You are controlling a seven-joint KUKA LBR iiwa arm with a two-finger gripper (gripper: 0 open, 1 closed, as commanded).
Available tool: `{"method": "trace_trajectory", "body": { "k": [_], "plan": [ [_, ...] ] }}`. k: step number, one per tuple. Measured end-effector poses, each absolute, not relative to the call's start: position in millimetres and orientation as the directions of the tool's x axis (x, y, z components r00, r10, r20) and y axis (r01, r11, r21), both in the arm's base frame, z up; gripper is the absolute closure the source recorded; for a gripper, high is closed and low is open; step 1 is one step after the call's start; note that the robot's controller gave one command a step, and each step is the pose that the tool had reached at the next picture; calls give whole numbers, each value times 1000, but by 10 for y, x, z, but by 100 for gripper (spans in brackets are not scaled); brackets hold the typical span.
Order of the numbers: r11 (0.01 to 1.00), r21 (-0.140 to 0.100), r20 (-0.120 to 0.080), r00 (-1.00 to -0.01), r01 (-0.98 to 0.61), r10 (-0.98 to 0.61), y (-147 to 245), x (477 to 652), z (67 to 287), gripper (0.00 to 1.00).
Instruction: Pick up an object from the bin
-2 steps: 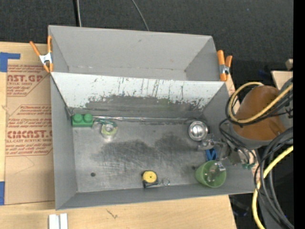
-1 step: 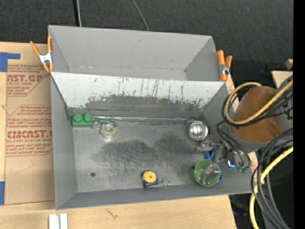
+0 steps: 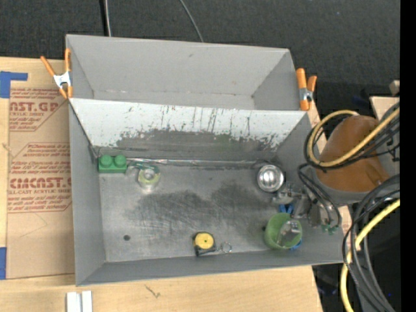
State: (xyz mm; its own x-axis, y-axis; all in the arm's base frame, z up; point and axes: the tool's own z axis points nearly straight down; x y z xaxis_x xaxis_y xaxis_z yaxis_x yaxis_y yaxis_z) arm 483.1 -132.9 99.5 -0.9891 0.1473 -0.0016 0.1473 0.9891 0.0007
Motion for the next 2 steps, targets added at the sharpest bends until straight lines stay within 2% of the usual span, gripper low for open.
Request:
{"method": "trace_trajectory", "body": {
  "k": [1,2],
  "plan": [
    [981,4,-7,-981,192,192,-1452,4843,750,0],
    [912,0,-6,-912,411,411,-1297,4842,747,0]
  ]
}}
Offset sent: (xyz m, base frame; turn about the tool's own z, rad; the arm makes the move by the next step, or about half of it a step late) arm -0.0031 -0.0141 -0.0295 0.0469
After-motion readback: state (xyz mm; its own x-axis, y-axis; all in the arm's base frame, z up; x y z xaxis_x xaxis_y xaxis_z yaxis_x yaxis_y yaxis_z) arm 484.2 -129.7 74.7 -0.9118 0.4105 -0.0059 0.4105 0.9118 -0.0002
